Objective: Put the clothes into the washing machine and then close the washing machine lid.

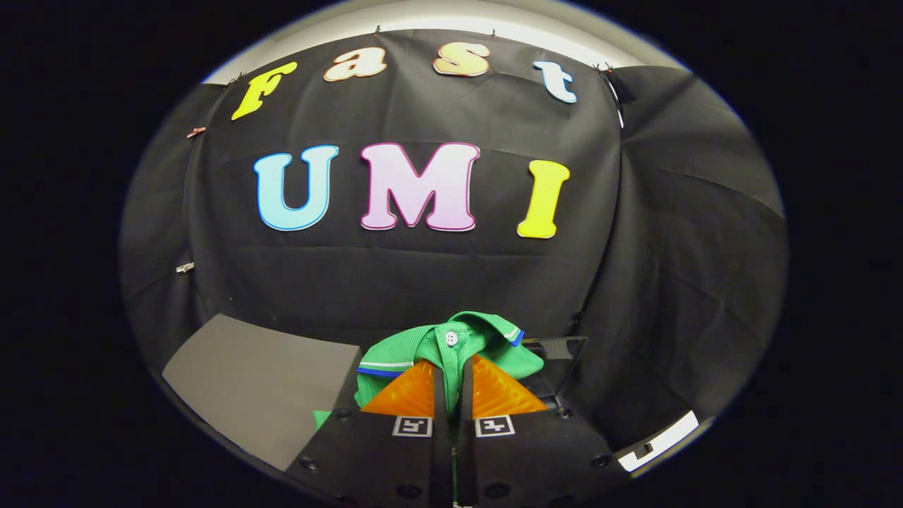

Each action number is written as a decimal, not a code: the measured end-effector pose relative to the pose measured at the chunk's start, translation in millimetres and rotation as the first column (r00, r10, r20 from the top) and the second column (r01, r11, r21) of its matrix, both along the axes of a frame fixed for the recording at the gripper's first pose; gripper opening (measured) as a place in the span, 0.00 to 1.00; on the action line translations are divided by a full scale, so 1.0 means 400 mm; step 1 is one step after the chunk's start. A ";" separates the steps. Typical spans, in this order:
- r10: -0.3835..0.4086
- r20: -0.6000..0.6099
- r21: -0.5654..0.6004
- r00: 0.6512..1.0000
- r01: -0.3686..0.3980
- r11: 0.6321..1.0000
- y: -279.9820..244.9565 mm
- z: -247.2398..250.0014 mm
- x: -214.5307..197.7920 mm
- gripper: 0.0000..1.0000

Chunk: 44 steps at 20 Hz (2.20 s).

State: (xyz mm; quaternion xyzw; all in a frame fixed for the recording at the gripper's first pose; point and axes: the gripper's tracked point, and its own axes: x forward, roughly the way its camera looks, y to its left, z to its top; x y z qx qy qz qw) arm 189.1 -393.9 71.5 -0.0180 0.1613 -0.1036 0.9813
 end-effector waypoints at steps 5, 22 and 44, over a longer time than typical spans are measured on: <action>-0.064 -0.032 -0.029 0.997 0.063 0.998 -0.138 -0.077 0.024 0.08; -0.127 -0.260 -0.044 0.957 0.120 0.992 -0.253 -0.603 0.062 0.08; -0.085 -0.557 0.073 0.826 0.151 0.986 -0.252 -1.012 -0.036 0.08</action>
